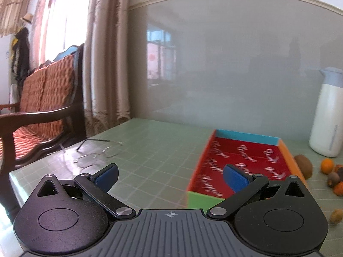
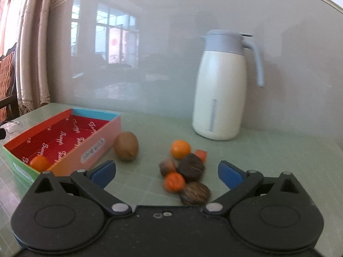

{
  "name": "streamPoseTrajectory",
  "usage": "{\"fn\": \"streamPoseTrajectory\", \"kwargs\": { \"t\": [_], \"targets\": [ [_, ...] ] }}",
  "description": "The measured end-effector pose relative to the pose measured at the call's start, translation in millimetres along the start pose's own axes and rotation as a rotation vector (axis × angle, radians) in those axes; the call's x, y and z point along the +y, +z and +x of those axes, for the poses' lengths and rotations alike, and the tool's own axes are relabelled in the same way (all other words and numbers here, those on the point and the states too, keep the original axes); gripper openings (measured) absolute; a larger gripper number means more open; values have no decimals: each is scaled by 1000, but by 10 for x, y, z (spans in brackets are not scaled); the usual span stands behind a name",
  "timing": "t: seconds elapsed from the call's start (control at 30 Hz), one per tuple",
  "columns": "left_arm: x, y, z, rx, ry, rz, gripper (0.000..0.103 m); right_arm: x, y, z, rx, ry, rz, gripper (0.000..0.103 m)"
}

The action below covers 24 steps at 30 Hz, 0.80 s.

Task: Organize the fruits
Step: 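Move the right gripper to the brown kiwi and close on it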

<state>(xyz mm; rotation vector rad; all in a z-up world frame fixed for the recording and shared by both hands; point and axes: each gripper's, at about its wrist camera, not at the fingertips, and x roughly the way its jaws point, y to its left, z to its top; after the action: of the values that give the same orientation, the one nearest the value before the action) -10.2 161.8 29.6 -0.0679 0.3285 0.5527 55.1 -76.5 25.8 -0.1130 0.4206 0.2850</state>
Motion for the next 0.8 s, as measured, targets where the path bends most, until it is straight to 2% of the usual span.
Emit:
{"fn": "streamPoseTrajectory", "kwargs": {
  "t": [0.23,0.27,0.33,0.37,0.8],
  "targets": [
    [360,-35,104,38,60,-79,103,223,165,364,15,55,-35,91],
    [410,-43,113,39,70,-94,103,258,193,434,21,64,-44,88],
    [490,-59,129,44,77,-119,103,322,254,608,59,86,-64,71],
    [522,-67,134,46,78,-129,103,345,274,692,77,100,-70,69],
    [523,-76,208,50,64,-103,103,399,315,1285,192,179,-57,67]
  ]
}}
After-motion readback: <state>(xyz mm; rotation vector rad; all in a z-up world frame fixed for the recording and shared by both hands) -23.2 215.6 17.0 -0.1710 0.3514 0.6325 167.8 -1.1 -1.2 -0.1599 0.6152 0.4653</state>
